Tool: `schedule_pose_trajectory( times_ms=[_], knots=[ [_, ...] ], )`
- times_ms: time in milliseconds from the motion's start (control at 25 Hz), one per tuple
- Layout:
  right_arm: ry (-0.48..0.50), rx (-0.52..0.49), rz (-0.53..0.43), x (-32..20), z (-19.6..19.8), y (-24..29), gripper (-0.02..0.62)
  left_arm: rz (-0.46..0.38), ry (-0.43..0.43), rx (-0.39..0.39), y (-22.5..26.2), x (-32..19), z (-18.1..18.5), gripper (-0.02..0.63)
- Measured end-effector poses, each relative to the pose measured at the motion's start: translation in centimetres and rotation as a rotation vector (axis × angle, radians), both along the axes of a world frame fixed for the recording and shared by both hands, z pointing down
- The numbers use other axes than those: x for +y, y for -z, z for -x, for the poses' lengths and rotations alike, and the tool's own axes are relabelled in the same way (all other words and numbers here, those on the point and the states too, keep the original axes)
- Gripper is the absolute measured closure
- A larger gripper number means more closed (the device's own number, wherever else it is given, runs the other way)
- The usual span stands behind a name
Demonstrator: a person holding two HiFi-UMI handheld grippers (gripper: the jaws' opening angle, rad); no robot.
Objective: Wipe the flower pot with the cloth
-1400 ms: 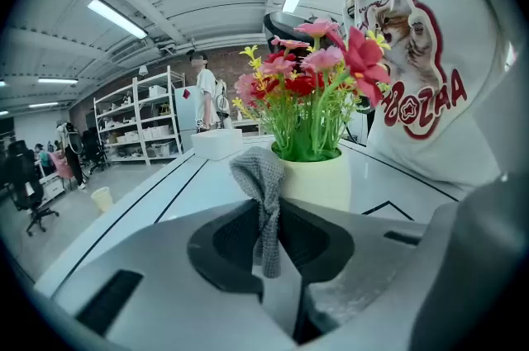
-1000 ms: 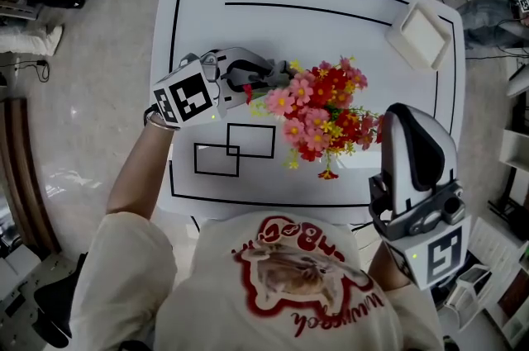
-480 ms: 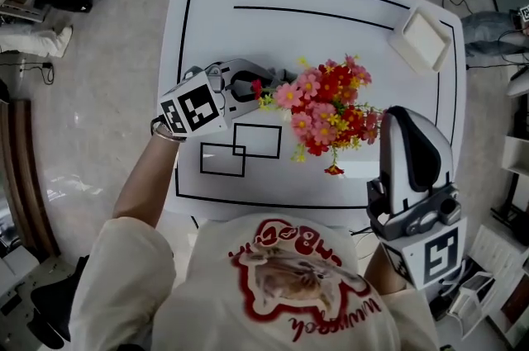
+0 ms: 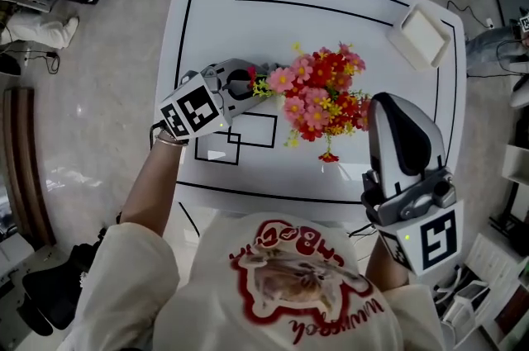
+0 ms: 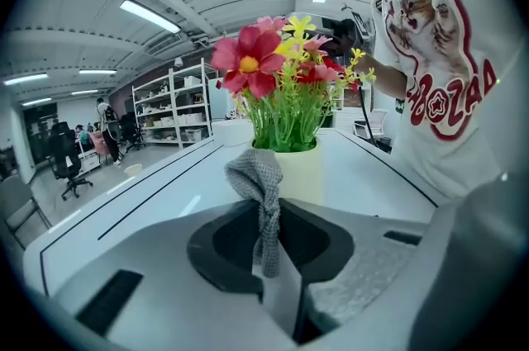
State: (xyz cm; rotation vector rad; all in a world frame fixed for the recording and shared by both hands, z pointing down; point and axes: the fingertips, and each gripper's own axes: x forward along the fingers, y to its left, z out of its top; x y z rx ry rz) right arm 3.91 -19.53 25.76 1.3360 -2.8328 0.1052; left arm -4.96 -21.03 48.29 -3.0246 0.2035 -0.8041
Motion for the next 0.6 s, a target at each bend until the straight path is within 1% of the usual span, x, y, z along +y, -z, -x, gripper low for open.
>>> schedule_pose_trajectory(
  times_ms=[360, 600],
  knots=[
    [0.042, 0.019, 0.009, 0.5, -0.1, -0.8, 0.595, 0.004, 0.117, -0.006, 0.1, 0.8, 0.3, 0.551],
    [0.052, 0.031, 0.016, 1.1, -0.6, -1.3, 0.595, 0.009, 0.180, -0.006, -0.1, 1.4, 0.3, 0.551]
  ],
)
